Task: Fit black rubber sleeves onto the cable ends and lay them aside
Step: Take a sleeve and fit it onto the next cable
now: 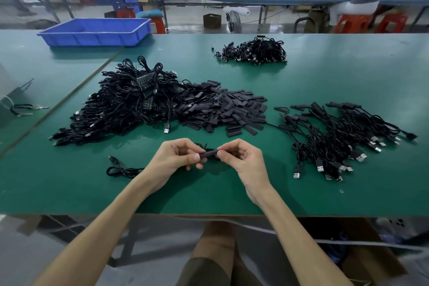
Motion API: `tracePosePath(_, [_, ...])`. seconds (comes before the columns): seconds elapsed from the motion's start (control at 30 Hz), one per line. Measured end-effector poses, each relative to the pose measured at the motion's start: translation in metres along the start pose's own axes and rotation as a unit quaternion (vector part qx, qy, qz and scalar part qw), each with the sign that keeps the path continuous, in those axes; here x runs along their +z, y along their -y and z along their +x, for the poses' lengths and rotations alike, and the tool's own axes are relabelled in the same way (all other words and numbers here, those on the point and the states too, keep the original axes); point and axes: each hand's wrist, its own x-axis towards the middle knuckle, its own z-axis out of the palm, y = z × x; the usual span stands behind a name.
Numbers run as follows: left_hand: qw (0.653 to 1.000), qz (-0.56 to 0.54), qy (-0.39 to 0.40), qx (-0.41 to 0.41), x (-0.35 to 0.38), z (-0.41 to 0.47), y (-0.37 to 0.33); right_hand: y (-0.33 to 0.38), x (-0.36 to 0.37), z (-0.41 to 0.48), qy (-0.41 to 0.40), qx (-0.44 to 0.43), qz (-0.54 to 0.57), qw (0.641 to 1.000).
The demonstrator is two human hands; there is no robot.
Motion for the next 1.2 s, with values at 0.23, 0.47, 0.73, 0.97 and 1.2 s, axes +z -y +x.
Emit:
tracePosePath(0.23, [0.999, 0.024, 0.021, 0.001, 0.001, -0.001, 0.001, -0.001, -0.002, -0.001, 0.021, 0.002, -0.013, 1.000])
tracePosePath(0.47, [0.999, -0.017, -0.038, -0.003, 0.002, 0.001, 0.002, -0.001, 0.001, 0.000, 0.007, 0.003, -0.010, 1.000])
tracePosePath(0.73, [0.998, 0.040, -0.034, -0.026, 0.031, -0.005, -0.005, -0.001, 0.002, -0.002, -0.001, 0.011, -0.036, 0.999])
tracePosePath(0.97, [0.980, 0.151, -0.114, 0.053, 0.053, -0.003, -0.015, 0.000, 0.001, -0.003, 0.002, 0.003, -0.015, 1.000])
tracePosePath(1.2, [0.986, 0.075, -0.096, 0.110, 0.059, 0.004, -0.078, -0.001, 0.007, -0.001, 0.041, -0.016, -0.126, 0.991])
